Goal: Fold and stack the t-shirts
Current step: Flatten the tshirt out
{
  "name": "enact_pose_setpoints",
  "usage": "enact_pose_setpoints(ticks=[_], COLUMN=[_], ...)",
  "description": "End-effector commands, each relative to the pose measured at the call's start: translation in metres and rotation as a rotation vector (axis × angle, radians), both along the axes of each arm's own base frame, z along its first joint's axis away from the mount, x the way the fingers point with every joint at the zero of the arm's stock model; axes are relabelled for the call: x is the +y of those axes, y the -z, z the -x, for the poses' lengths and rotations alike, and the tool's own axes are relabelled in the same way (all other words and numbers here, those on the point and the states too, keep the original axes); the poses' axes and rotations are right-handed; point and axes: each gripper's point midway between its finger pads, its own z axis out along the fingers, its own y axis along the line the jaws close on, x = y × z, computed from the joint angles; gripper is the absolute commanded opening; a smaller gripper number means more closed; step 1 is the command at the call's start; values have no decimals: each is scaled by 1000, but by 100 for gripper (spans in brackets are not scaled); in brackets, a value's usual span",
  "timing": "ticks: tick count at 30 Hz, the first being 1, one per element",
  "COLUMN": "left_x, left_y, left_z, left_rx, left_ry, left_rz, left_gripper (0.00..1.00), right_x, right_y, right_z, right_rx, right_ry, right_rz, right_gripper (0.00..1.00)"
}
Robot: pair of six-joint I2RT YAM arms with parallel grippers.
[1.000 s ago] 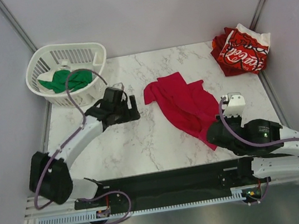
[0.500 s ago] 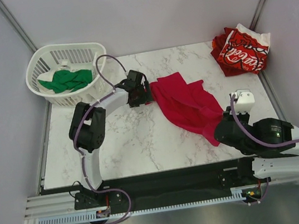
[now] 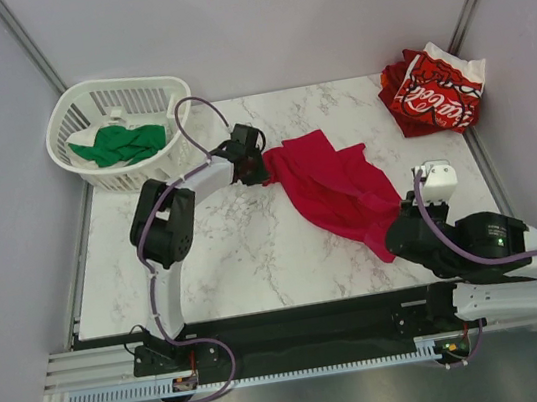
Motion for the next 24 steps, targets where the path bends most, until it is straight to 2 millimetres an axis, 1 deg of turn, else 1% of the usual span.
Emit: enact_pose_setpoints(ticks=[1, 2, 6, 7, 8, 9, 10, 11, 12, 13, 14, 15, 16, 17, 18, 19, 20, 21, 22, 23, 24], left_x=[-6, -6, -3, -2, 2, 6, 8, 13, 16, 26, 42, 49, 58, 68, 74, 80, 86, 94, 103, 109, 115], left_y=[7, 7, 0, -14, -18, -28, -64, -69, -85, -105, -135, -154, -167, -203, -217, -226, -242, -268, -274, -290, -316], left_z=[-5, -5, -4, -4, 2, 5, 8, 18, 23, 27, 38, 46, 57, 71, 80, 92, 102, 118, 132, 141, 152], left_rx=[2, -2, -21, -44, -46, -64, -124, -126, -151, -199, -260, -291, -304, -377, -407, -411, -445, -501, -494, -520, -586], left_ry=[-1, -1, -6, -6, -8, -12, -13, -13, -13, -26, -35, -38, -40, -34, -29, -16, -1, 1, 6, 8, -1], left_rz=[21, 17, 15, 22, 12, 11, 44, 45, 60, 46, 21, 20, 6, 25, 29, 23, 25, 50, 38, 44, 80], left_gripper=[8, 2, 2, 2, 2, 2, 2, 2, 2, 2, 2, 2, 2, 2, 2, 2, 2, 2, 2, 2, 2], right_x=[-3, -3, -1, 0, 0, -1, -1, -4, -5, -7, -10, -12, -14, -17, -21, -21, -25, -29, -32, -38, -46], right_y=[-10, -10, -11, -13, -15, -21, -24, -30, -39, -45, -54, -67, -76, -86, -101, -112, -122, -136, -147, -156, -171], right_z=[-4, -4, -5, -4, -4, -5, -5, -6, -6, -7, -9, -10, -11, -11, -11, -12, -11, -10, -9, -7, -5], right_rx=[-34, -34, -32, -31, -34, -43, -48, -65, -80, -94, -119, -140, -159, -180, -204, -226, -247, -269, -292, -308, -332], right_ry=[19, 22, 22, 20, 20, 18, 15, 19, 15, 15, 21, 19, 5, 6, 0, -18, -26, -35, -45, -45, -43], right_rz=[6, 7, 5, -3, -10, -22, -24, -30, -37, -39, -41, -62, -47, -55, -82, -78, -91, -124, -135, -163, -210], right_gripper=[0, 0, 0, 0, 0, 0, 0, 0, 0, 0, 0, 0, 0, 0, 0, 0, 0, 0, 0, 0, 0])
